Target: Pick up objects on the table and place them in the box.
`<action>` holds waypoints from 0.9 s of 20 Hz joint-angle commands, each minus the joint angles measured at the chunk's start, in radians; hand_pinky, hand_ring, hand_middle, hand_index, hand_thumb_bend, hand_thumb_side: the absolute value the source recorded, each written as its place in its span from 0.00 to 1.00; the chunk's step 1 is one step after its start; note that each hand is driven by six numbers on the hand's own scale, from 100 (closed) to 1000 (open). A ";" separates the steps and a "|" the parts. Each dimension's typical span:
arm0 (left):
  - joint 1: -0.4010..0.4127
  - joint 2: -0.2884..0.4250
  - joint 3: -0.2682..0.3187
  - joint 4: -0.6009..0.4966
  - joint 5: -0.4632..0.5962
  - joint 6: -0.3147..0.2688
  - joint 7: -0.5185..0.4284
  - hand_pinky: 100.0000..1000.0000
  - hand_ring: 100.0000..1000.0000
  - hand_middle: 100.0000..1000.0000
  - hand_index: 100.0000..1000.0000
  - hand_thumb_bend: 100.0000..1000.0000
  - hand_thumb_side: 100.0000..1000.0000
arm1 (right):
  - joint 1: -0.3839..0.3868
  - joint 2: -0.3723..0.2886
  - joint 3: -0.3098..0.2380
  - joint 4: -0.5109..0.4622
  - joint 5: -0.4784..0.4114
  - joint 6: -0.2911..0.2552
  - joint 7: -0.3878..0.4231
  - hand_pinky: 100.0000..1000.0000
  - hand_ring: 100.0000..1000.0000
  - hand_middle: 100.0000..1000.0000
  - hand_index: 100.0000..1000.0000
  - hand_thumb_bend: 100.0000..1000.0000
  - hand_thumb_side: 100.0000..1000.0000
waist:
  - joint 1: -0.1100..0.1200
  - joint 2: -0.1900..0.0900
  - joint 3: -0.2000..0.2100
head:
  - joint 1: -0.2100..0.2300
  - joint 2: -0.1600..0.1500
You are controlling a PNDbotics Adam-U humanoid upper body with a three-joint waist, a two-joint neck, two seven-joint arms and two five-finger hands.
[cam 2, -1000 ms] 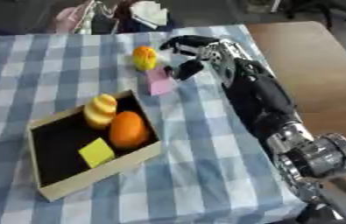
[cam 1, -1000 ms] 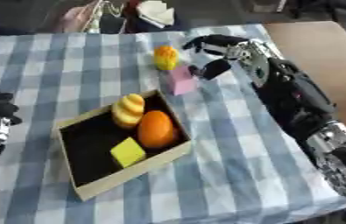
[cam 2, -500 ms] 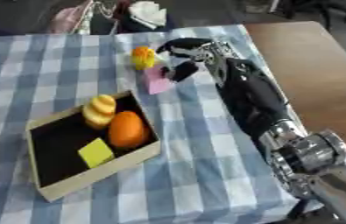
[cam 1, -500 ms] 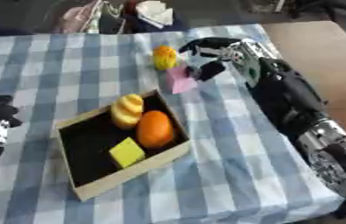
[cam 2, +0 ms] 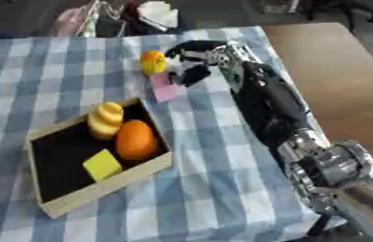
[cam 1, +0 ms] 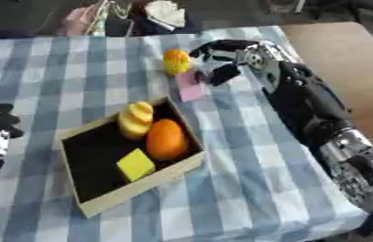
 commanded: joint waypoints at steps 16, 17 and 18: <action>-0.006 0.001 0.004 -0.011 -0.001 -0.004 -0.003 0.60 0.49 0.51 0.71 0.06 0.59 | 0.002 0.023 0.034 -0.003 0.165 -0.059 0.013 0.84 0.80 0.75 0.91 0.16 0.43 | -0.004 -0.001 0.001 | -0.006 0.005; -0.006 0.001 0.004 -0.011 -0.001 -0.005 -0.004 0.60 0.49 0.51 0.71 0.06 0.59 | 0.002 0.023 0.027 -0.001 0.156 -0.053 -0.014 0.83 0.77 0.69 0.88 0.14 0.41 | -0.004 -0.001 0.001 | -0.006 0.005; -0.006 0.001 0.004 -0.011 -0.001 -0.005 -0.004 0.60 0.49 0.51 0.71 0.06 0.59 | 0.002 0.022 0.022 0.001 0.147 -0.048 -0.040 0.82 0.75 0.62 0.84 0.10 0.36 | -0.004 -0.001 0.002 | -0.006 0.005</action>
